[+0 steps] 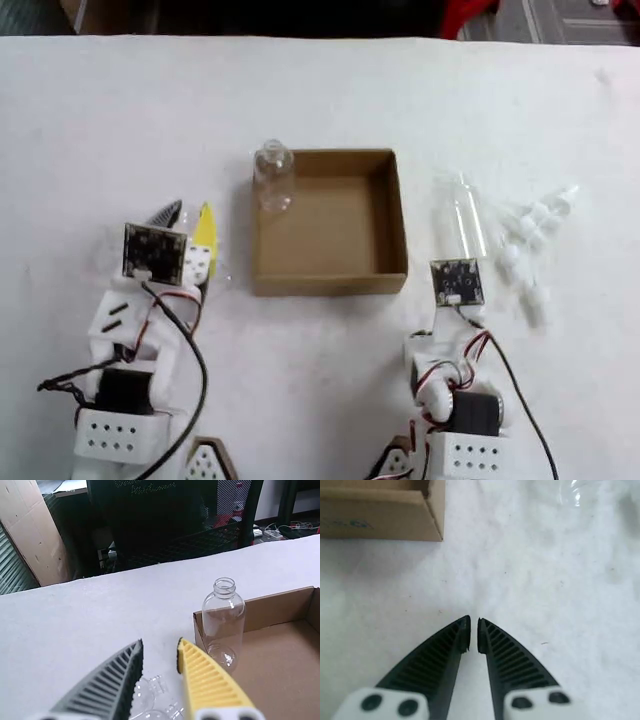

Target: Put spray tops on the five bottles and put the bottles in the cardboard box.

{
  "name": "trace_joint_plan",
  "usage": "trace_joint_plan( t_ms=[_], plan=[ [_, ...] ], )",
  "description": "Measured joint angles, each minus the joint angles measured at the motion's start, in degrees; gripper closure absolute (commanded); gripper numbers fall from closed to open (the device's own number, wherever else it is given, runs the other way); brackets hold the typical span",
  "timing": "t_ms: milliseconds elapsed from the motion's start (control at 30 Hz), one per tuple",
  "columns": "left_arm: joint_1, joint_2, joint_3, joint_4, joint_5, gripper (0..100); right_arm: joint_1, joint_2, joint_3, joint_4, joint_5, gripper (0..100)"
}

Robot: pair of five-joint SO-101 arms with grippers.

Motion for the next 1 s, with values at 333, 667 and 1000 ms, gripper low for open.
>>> trace_joint_plan(
  t_ms=[333,667,1000],
  plan=[
    [-0.2,0.0,0.0,0.0,0.0,88,0.0,0.0,0.0,0.0,0.0,98.2],
    [-3.9,6.6,-15.9,13.9,-11.5,88,0.0,0.0,0.0,0.0,0.0,98.2],
    [-4.0,42.5,-45.3,32.2,-30.6,88,0.0,0.0,0.0,0.0,0.0,98.2]
  ],
)
